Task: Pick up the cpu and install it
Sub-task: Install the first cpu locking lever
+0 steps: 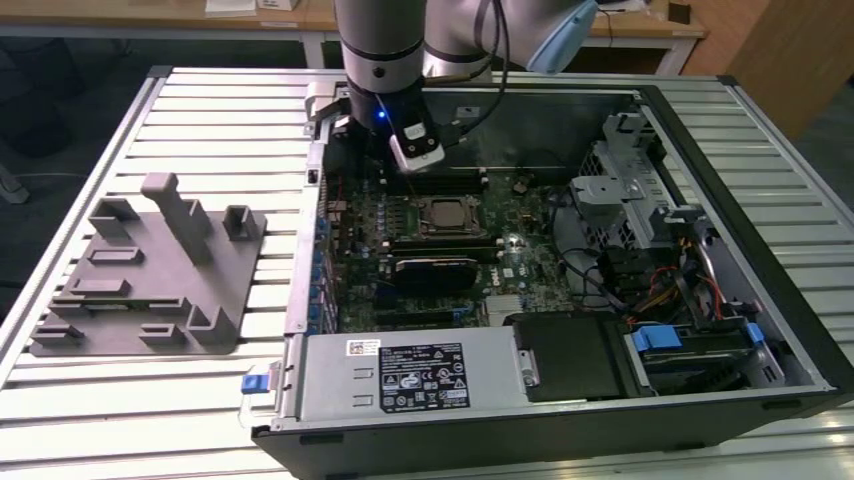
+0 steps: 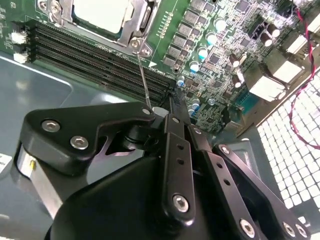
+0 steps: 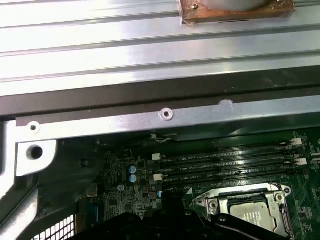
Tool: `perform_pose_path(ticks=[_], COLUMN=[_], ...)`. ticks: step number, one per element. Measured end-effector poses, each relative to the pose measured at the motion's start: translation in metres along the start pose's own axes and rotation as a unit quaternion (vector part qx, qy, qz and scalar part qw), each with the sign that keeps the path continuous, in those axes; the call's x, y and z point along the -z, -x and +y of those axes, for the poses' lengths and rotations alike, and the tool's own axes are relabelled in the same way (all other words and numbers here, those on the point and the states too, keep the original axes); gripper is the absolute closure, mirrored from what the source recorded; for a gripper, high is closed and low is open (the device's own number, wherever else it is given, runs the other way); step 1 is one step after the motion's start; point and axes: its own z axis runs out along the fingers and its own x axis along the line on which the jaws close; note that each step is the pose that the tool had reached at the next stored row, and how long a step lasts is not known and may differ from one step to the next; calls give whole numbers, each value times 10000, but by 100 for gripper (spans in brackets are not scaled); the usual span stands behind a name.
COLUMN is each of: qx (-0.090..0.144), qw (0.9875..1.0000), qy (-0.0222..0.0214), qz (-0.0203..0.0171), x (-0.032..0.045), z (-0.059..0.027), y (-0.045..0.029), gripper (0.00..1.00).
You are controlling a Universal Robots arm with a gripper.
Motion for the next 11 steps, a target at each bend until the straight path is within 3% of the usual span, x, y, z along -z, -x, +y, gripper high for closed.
perform_pose_path(ticks=[11], qx=[0], qw=[10000], qy=[16], qz=[2], x=[45], z=[10], y=[0], gripper=[89])
